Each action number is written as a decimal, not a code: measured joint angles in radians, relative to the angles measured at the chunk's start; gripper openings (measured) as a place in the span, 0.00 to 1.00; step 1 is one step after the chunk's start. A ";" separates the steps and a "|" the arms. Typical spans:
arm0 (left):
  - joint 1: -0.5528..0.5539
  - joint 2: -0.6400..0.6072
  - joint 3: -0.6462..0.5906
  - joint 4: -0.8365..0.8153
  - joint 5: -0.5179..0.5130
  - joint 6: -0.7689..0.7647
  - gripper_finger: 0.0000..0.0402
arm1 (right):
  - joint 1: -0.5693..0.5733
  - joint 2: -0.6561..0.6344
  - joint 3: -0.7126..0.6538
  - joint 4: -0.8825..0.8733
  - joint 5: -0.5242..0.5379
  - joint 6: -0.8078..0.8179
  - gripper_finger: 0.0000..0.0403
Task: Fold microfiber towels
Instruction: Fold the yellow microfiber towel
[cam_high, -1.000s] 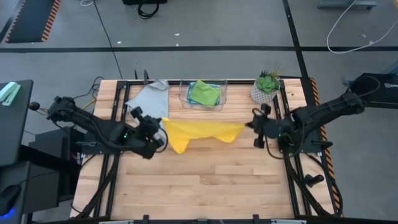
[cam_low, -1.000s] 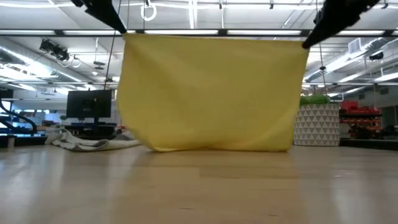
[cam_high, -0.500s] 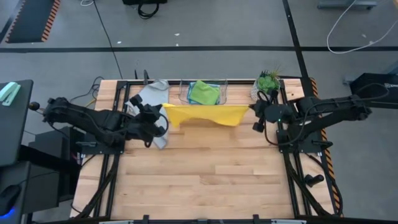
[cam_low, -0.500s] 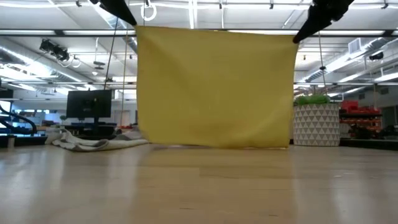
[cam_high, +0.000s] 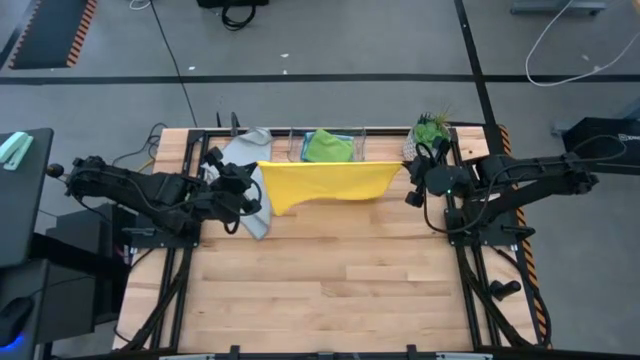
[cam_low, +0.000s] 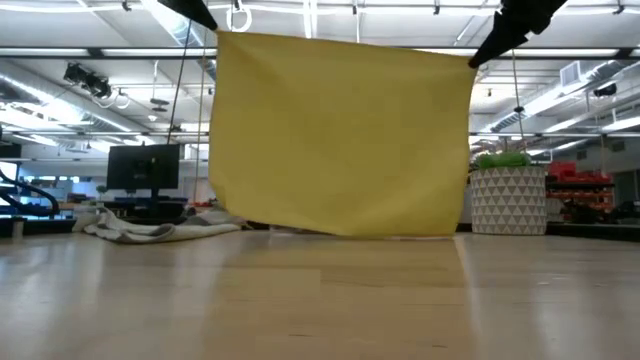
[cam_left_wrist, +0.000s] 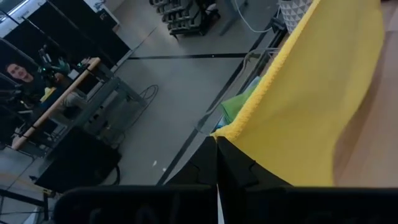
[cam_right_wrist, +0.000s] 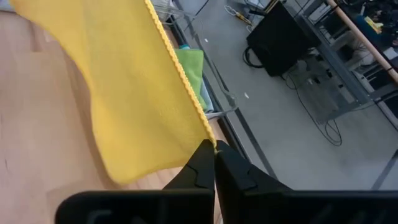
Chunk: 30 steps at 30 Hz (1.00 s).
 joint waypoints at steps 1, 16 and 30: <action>0.000 0.000 0.000 0.000 -0.001 0.000 0.01 | 0.004 0.000 0.000 -0.001 -0.003 0.000 0.01; -0.078 -0.001 -0.053 0.026 -0.014 0.003 0.01 | 0.093 0.002 0.000 -0.016 -0.015 0.045 0.01; -0.460 0.008 -0.345 0.308 0.128 -0.251 0.01 | 0.475 0.126 -0.001 -0.007 -0.194 0.391 0.01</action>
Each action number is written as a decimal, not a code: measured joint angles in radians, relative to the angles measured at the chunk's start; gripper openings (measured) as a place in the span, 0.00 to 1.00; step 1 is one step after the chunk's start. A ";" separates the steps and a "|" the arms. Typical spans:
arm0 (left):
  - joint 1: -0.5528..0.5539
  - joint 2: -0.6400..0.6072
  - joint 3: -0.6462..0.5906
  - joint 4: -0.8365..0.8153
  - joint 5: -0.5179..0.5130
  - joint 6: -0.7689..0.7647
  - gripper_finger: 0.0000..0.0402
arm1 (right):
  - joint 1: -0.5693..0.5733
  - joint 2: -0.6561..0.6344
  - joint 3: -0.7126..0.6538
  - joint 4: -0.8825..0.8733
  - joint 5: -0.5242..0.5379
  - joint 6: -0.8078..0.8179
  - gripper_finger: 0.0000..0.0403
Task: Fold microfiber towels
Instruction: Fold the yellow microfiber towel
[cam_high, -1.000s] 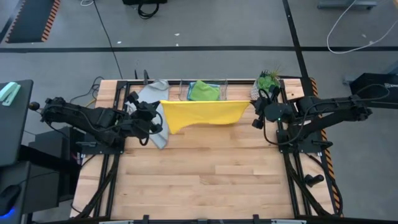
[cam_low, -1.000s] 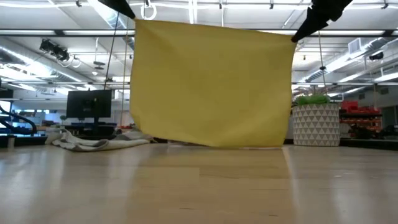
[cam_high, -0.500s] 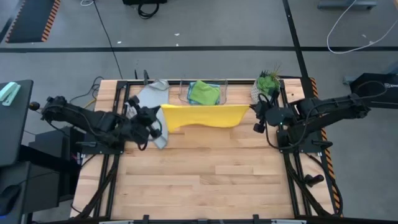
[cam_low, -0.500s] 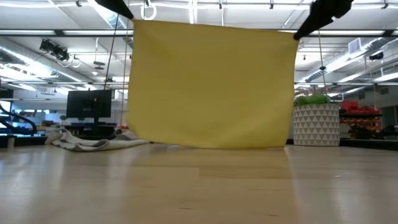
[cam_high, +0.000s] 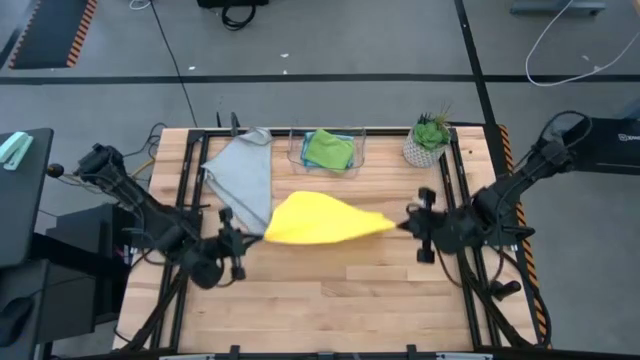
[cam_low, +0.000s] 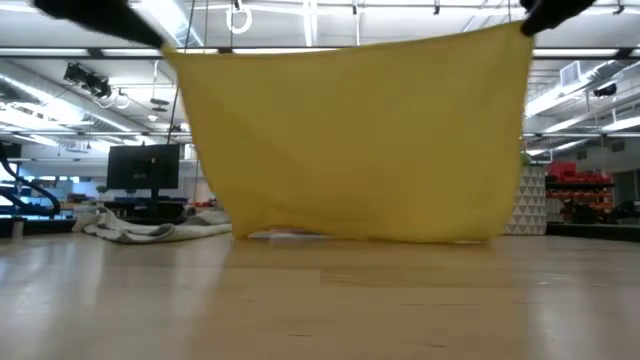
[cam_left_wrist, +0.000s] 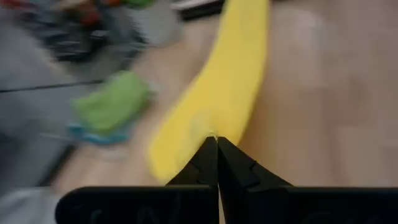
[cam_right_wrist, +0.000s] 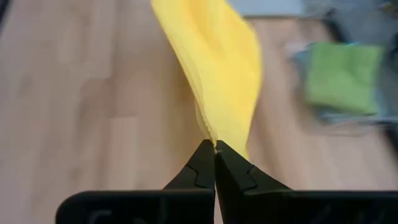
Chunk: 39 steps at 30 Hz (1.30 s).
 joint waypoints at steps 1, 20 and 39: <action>-0.026 0.004 -0.017 0.024 0.023 -0.014 0.01 | 0.027 0.017 0.000 0.000 -0.008 0.036 0.01; -0.197 0.242 -0.063 0.246 0.317 -0.397 0.01 | 0.302 0.431 -0.001 0.299 -0.118 0.404 0.01; -0.060 -0.035 -0.059 0.115 0.106 -0.198 0.01 | 0.213 0.234 -0.001 0.102 -0.014 0.407 0.01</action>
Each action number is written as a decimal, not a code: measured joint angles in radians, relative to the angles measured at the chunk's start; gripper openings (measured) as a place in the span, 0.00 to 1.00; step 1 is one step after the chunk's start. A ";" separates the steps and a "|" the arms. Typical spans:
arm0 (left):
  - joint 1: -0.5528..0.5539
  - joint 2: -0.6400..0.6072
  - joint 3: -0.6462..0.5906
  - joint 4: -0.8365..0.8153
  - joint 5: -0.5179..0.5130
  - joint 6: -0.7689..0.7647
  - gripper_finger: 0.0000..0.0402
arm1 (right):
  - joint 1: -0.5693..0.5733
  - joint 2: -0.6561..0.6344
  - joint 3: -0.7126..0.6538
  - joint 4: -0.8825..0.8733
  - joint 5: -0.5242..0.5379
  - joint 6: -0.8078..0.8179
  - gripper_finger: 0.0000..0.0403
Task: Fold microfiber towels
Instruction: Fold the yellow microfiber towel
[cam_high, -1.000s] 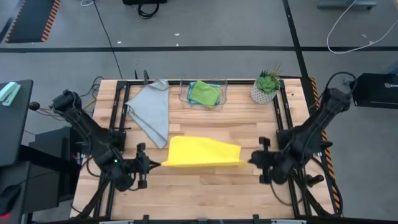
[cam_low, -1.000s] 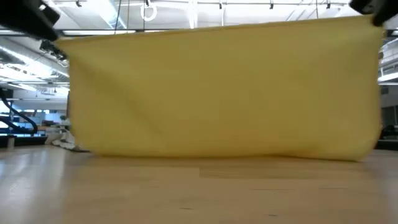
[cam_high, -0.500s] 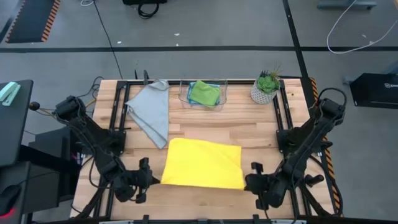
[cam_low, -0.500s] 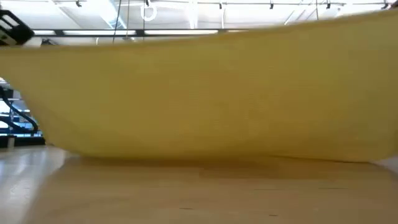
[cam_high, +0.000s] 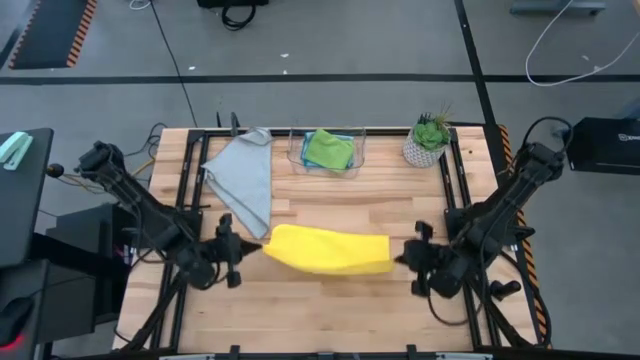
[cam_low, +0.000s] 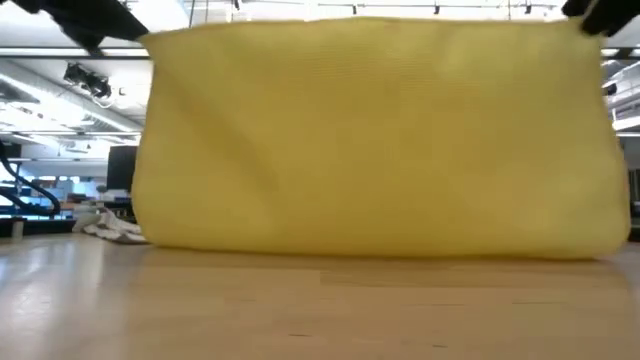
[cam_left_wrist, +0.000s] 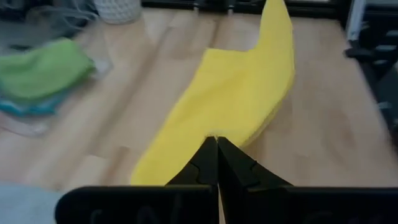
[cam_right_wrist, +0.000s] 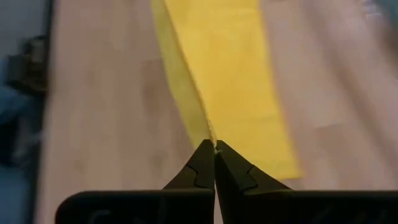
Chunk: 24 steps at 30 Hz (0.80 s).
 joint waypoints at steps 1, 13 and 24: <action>0.015 -0.016 0.000 -0.013 0.000 0.023 0.01 | -0.012 -0.016 0.000 -0.032 0.010 -0.012 0.01; 0.377 -0.232 0.000 -0.054 -0.024 0.406 0.01 | -0.331 -0.224 0.000 -0.370 0.182 -0.180 0.01; 0.649 -0.382 0.000 0.111 0.143 0.874 0.01 | -0.659 -0.392 0.002 -0.160 0.274 -0.727 0.01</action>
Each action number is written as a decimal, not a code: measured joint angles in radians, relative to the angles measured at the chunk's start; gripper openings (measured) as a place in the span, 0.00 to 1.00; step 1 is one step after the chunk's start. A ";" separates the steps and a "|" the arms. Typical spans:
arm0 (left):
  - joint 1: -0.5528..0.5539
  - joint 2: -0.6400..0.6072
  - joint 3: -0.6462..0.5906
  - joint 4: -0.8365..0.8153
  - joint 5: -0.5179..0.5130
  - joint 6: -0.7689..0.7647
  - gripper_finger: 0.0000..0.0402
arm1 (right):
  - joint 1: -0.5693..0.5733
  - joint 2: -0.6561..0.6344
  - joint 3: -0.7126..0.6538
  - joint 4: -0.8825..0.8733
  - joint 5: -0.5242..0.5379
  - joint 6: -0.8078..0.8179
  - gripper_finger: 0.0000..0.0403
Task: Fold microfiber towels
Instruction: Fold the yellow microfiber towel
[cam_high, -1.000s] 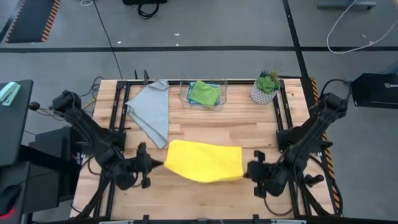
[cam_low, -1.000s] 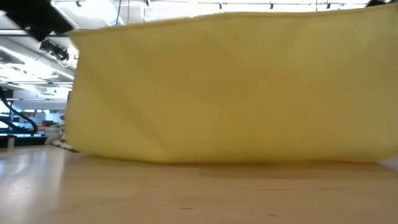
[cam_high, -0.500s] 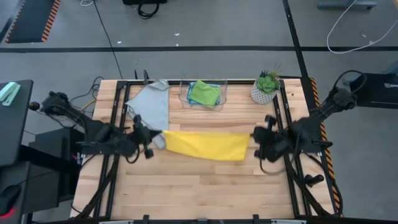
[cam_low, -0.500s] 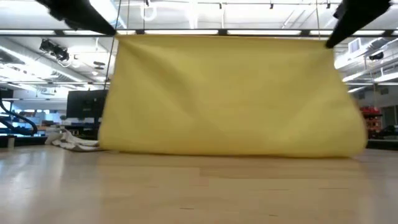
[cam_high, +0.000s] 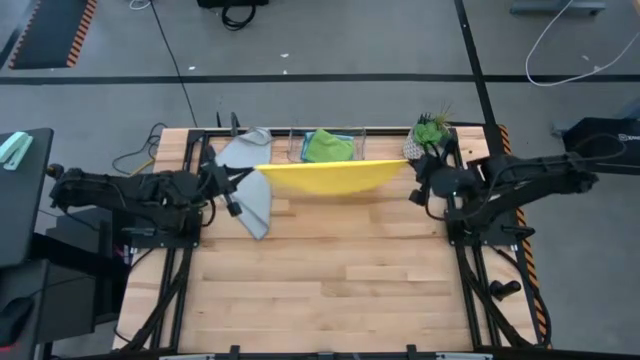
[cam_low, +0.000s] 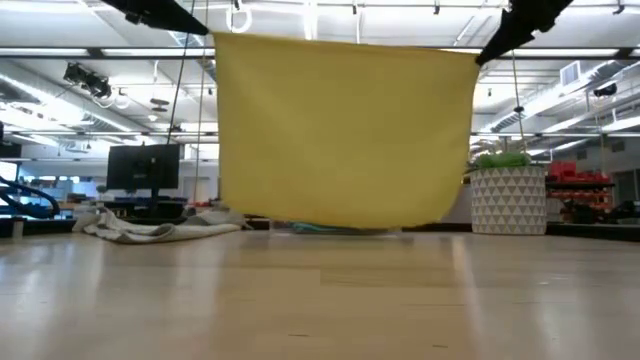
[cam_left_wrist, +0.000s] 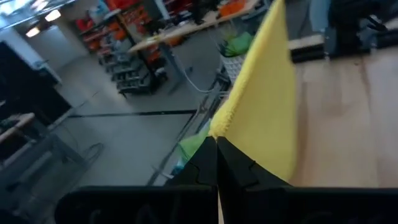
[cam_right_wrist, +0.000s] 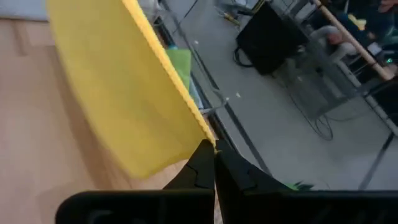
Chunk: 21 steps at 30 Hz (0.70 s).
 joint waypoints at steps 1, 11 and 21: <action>0.006 0.000 0.000 -0.009 0.020 0.004 0.01 | -0.007 -0.003 0.000 0.009 -0.013 -0.023 0.01; -0.199 0.108 -0.163 -0.117 0.101 -0.341 0.01 | 0.183 0.025 -0.150 -0.032 -0.245 0.169 0.01; -0.535 0.241 -0.250 0.047 0.102 -0.714 0.01 | 0.568 0.120 -0.308 0.201 -0.348 0.565 0.01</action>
